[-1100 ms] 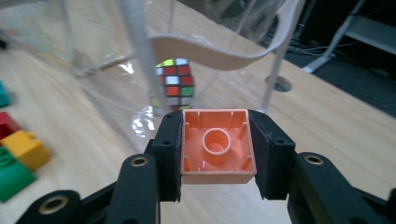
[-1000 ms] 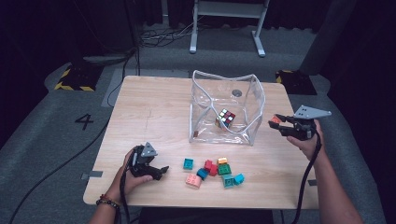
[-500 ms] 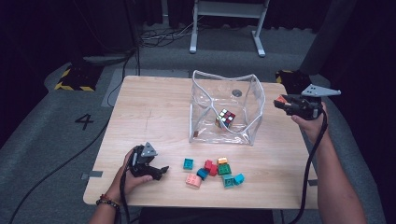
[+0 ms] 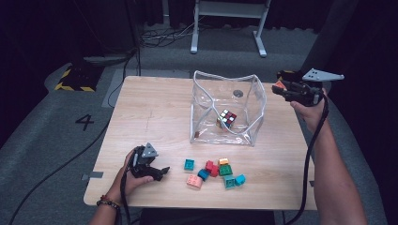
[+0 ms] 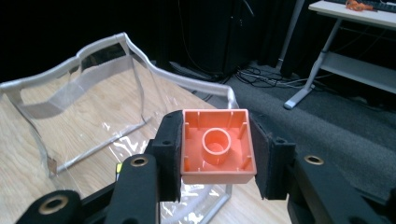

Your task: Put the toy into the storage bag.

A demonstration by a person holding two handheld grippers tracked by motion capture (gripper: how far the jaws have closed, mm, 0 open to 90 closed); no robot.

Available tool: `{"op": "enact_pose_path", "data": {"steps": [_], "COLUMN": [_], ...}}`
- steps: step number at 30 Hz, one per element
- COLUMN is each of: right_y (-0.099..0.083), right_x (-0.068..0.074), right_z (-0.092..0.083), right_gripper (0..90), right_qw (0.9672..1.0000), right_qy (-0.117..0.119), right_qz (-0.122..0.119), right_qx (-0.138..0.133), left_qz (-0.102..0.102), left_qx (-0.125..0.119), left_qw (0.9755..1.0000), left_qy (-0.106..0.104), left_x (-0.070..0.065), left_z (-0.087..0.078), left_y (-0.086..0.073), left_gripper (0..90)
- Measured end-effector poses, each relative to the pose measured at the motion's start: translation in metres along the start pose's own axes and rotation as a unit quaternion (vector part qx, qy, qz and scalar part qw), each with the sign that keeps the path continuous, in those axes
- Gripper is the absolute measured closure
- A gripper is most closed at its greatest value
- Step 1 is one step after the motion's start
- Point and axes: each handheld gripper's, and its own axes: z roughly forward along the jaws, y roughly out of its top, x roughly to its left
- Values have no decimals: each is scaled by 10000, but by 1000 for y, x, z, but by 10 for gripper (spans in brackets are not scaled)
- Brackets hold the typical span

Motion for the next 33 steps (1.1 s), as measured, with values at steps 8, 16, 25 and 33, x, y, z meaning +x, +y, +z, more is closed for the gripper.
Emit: {"op": "enact_pose_path", "data": {"steps": [8,16,25,33], "right_y": [22,29,32,35], "right_x": [11,24,35,44], "right_z": [12,31,56,74], "right_gripper": [592,592,592,592], "right_qw": [9995,9985,9962,9916], "right_qy": [199,402,659,887], "right_qz": [-252,-352,-434,-680], "right_qx": [15,147,357,648], "left_qz": [15,2,8,9], "left_qx": [-3,-2,-9,-1], "left_qw": [10000,10000,10000,10000], "left_qy": [-1,4,1,0], "left_x": [0,0,0,0], "left_z": [0,0,0,0], "left_y": [0,0,0,0], "left_gripper": [86,87,86,86]}}
